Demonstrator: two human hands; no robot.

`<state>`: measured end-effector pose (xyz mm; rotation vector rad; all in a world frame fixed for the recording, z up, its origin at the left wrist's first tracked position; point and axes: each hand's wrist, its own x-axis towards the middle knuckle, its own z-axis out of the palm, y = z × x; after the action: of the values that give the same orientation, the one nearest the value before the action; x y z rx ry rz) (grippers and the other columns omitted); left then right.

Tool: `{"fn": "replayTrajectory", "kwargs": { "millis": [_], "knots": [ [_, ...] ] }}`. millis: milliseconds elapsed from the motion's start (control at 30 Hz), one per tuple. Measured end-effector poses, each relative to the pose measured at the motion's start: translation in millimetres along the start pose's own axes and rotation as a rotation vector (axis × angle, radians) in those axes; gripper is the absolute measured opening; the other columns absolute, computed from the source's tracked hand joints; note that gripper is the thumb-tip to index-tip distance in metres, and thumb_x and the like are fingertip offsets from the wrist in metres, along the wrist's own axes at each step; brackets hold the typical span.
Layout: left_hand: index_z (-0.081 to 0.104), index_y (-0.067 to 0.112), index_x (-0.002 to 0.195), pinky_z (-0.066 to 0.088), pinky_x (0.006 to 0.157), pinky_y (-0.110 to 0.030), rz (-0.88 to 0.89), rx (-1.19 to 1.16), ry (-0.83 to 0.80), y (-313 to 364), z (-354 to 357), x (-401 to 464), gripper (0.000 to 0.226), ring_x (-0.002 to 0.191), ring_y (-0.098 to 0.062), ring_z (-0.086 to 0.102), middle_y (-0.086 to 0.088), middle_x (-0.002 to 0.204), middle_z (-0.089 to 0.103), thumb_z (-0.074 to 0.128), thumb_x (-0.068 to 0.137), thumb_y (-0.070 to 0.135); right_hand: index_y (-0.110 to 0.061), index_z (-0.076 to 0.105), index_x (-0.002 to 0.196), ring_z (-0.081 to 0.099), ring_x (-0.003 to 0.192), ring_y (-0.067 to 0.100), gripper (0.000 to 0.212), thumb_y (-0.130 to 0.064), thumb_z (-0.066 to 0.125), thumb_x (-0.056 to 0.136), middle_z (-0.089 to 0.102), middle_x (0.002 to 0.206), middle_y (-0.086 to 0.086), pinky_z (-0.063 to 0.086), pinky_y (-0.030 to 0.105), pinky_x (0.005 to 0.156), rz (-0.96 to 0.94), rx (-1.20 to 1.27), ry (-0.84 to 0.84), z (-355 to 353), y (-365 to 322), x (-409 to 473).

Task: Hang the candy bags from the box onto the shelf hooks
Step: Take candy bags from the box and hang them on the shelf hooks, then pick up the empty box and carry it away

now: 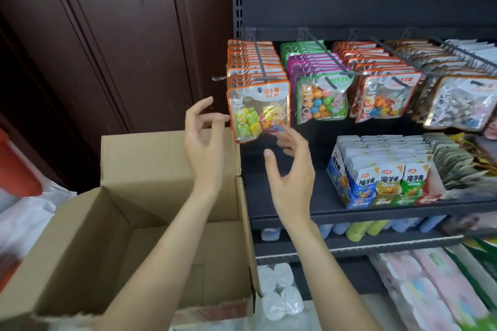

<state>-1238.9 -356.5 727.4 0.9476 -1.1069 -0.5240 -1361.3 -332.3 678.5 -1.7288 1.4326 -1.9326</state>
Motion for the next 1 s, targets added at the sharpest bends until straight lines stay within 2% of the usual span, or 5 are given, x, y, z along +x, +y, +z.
{"fn": "replayTrajectory", "kwargs": {
  "millis": [200,367,500,767,1000],
  "knots": [
    [0.057,0.036,0.117,0.05,0.089,-0.033,-0.154,0.522,-0.42,-23.4,-72.5,-52.4,0.028,0.09,-0.007,0.065,0.017,0.088,0.067,0.059,0.089,0.039,-0.019,0.055,0.128,0.057,0.109,0.013,0.037,-0.023,0.063,0.092,0.062,0.118,-0.003,0.047,0.031,0.093,0.235,-0.174,-0.462,-24.5,24.0,-66.7],
    [0.053,0.036,0.127,0.043,0.086,-0.026,-0.322,0.908,-0.764,-46.2,-152.9,-119.6,0.062,0.11,-0.003,0.055,0.022,0.113,0.064,0.046,0.077,0.071,-0.024,0.011,0.155,0.026,0.144,0.023,0.086,-0.051,0.06,0.089,0.022,0.159,0.003,0.029,0.035,0.109,0.747,-0.249,-0.932,-30.3,40.9,-114.1],
    [0.046,0.037,0.137,0.041,0.098,-0.035,-0.423,1.025,-0.956,-55.9,-195.0,-158.1,0.088,0.116,-0.009,0.051,0.017,0.124,0.06,0.045,0.062,0.083,-0.032,-0.001,0.154,0.041,0.134,0.03,0.095,-0.056,0.062,0.086,0.027,0.157,0.004,0.045,0.045,0.103,0.896,-0.288,-1.014,-15.4,51.5,-137.9],
    [0.076,0.019,0.093,0.052,0.082,-0.04,0.014,0.986,-0.647,-93.9,-231.7,-179.2,0.028,0.076,-0.021,0.069,0.004,0.085,0.074,0.086,0.067,0.013,-0.026,0.007,0.153,0.062,0.093,0.036,0.069,-0.018,0.045,0.096,0.06,0.123,0.015,0.053,0.041,0.078,0.722,-0.499,-1.004,-0.7,56.6,-160.3],
    [0.075,0.022,0.095,0.031,0.107,-0.044,0.186,0.965,-0.305,-95.1,-298.6,-173.5,0.024,0.103,-0.018,0.059,0.005,0.104,0.07,0.064,0.081,0.038,-0.035,0.012,0.152,0.069,0.08,0.029,0.068,-0.016,0.044,0.095,0.062,0.115,0.003,0.058,0.047,0.076,0.786,-0.351,-0.847,27.2,0.1,-197.7]
  ]
}}
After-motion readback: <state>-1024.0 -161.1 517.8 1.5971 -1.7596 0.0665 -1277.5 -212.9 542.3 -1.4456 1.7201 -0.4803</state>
